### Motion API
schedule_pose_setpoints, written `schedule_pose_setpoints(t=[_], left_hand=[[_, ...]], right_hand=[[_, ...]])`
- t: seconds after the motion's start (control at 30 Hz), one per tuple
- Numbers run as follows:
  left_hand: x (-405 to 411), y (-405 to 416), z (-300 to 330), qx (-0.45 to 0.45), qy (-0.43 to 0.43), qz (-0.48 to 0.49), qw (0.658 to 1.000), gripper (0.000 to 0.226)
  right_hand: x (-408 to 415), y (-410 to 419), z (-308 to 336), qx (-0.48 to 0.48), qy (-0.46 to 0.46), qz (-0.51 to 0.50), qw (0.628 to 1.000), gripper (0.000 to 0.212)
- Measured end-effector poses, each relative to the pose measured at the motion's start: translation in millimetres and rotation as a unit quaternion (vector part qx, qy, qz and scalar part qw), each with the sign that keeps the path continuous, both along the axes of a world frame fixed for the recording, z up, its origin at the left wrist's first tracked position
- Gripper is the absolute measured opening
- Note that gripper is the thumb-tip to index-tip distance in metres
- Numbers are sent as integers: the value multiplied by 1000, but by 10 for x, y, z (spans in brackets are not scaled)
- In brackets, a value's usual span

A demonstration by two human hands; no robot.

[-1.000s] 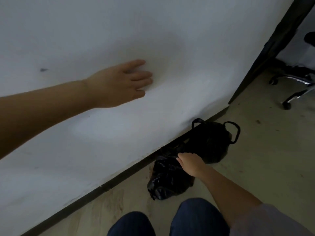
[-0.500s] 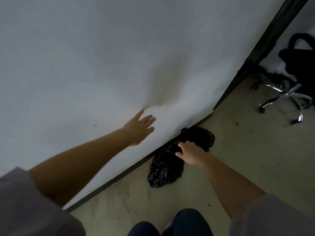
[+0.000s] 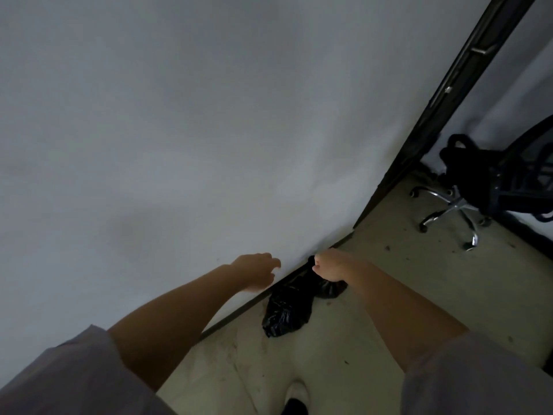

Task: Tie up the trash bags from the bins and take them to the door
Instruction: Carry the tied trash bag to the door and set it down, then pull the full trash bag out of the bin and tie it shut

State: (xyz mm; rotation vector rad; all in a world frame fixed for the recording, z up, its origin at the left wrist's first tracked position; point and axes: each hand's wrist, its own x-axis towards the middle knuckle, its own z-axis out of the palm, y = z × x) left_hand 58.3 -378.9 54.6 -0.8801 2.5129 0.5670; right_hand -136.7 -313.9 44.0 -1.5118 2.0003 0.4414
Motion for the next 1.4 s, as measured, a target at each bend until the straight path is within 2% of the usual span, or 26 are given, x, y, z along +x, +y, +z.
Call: schedule_pose_setpoints(t=[0.2, 0.3, 0.43, 0.53, 0.7, 0.83, 0.93, 1.03, 1.1, 1.23, 1.3, 1.4], left_hand=[[500, 240, 308, 20, 31, 106, 994, 38], [713, 390, 346, 31, 45, 151, 987, 37], [960, 481, 306, 35, 57, 224, 972, 37], [1098, 518, 319, 35, 59, 290, 955, 36], [1264, 772, 366, 34, 73, 418, 905, 35], [1505, 1230, 327, 35, 73, 518, 852, 35], [1780, 1698, 287, 34, 68, 592, 803, 35], [2087, 2268, 254, 29, 61, 662, 747, 35], [2286, 2693, 245, 23, 58, 709, 702, 36], [2598, 3599, 234, 21, 47, 784, 619, 36], [2726, 4049, 209, 25, 45, 814, 579, 36], [2882, 4707, 209, 30, 43, 844, 533, 36]], right_hand=[[378, 214, 356, -4, 4, 36, 999, 40], [555, 273, 443, -18, -5, 75, 997, 25], [777, 162, 489, -35, -12, 132, 991, 42], [877, 9, 516, -23, -11, 202, 979, 41], [1047, -276, 549, 5, -15, 331, 943, 32], [1514, -330, 483, 35, -10, 436, 899, 43], [2003, -217, 398, 31, 8, 506, 862, 27], [2489, 22, 300, 37, -5, 550, 834, 32], [2809, 250, 273, 42, -12, 590, 806, 37], [3454, 893, 331, 24, -44, 677, 734, 29], [3773, 1251, 310, 16, -45, 709, 703, 33], [4221, 1844, 303, 12, -45, 752, 657, 35]])
